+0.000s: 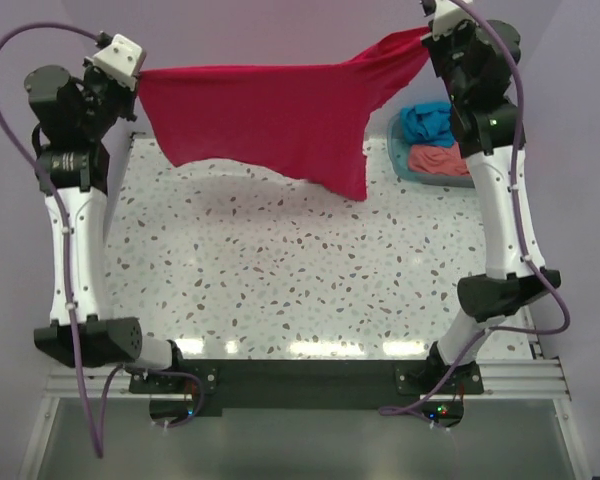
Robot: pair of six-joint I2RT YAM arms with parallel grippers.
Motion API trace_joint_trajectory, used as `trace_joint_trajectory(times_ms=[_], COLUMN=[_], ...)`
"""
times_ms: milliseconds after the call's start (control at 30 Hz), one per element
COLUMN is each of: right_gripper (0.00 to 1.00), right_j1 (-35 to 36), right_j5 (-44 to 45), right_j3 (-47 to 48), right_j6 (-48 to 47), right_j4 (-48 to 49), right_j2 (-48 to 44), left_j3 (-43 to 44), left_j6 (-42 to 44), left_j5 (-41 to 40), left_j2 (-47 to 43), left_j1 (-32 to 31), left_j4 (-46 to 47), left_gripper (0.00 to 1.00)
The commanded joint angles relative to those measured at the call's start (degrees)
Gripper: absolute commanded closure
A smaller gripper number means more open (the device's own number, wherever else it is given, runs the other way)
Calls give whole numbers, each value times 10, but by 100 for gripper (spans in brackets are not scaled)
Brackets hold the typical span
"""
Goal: Fold and stack the t-shirts
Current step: Flatten the tshirt out
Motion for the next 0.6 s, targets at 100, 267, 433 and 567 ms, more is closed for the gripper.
trace_joint_trajectory(times_ms=[100, 267, 433, 567], right_gripper=[100, 100, 100, 100], right_j1=[-3, -3, -3, -3], right_j5=[50, 48, 31, 19], right_j3=[-44, -41, -34, -50], right_j6=[-35, -57, -95, -119], right_j4=[132, 153, 172, 187], right_j2=[-140, -163, -151, -126], left_j3=[-90, -85, -60, -67], left_j6=[-53, -49, -43, -38], left_j5=[-86, -118, -123, -104], left_j2=[-150, -177, -158, -130], left_j1=[10, 9, 9, 10], left_j4=[169, 188, 173, 169], left_gripper=[100, 100, 100, 100])
